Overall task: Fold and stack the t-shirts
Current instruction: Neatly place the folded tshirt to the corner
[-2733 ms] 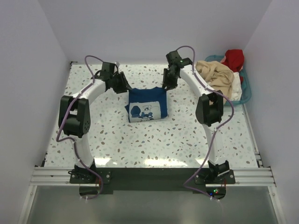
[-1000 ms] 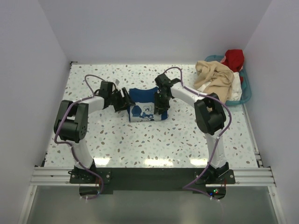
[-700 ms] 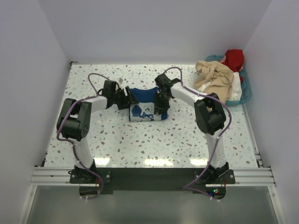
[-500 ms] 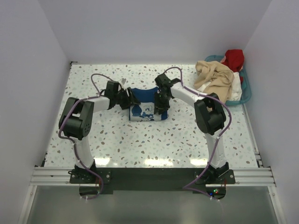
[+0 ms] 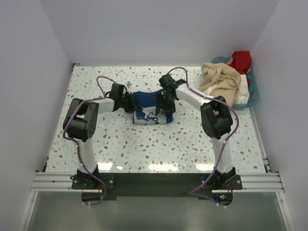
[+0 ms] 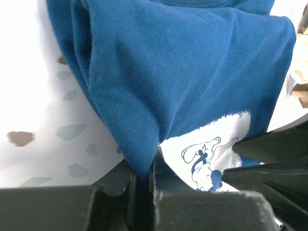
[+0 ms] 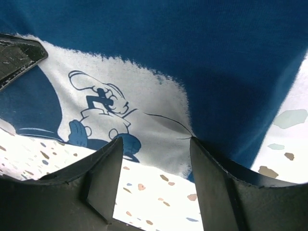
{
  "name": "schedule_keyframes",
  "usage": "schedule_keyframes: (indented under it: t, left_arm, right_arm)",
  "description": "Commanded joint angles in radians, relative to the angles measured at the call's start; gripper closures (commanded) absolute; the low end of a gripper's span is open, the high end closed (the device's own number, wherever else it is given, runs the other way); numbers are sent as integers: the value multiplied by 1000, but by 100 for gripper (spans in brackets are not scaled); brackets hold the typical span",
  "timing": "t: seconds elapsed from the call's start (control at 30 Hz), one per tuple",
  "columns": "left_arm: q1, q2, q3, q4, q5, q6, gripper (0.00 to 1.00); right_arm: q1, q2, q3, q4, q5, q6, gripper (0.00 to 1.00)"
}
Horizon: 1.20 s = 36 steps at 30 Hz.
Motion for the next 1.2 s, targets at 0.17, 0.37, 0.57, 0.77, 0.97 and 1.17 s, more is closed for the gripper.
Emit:
schedule_keyframes:
  t: [0.17, 0.37, 0.57, 0.77, 0.97, 1.17]
  left_arm:
    - [198, 41, 81, -118, -26, 129, 100]
    - [320, 74, 246, -252, -124, 268, 100]
    - [411, 97, 416, -401, -330, 443, 100]
    - [494, 126, 522, -472, -456, 512, 100]
    - [525, 151, 661, -544, -658, 598, 100]
    - [543, 134, 687, -570, -718, 595, 38]
  right_arm:
    - [-10, -101, 26, -50, 64, -31, 36]
    - [-16, -121, 12, -73, 81, -37, 36]
    - [-18, -135, 12, -98, 104, -45, 36]
    - [-18, -129, 32, -110, 100, -44, 36]
    - [-18, -123, 39, -118, 91, -45, 36]
    - [-18, -124, 38, -115, 80, -43, 34]
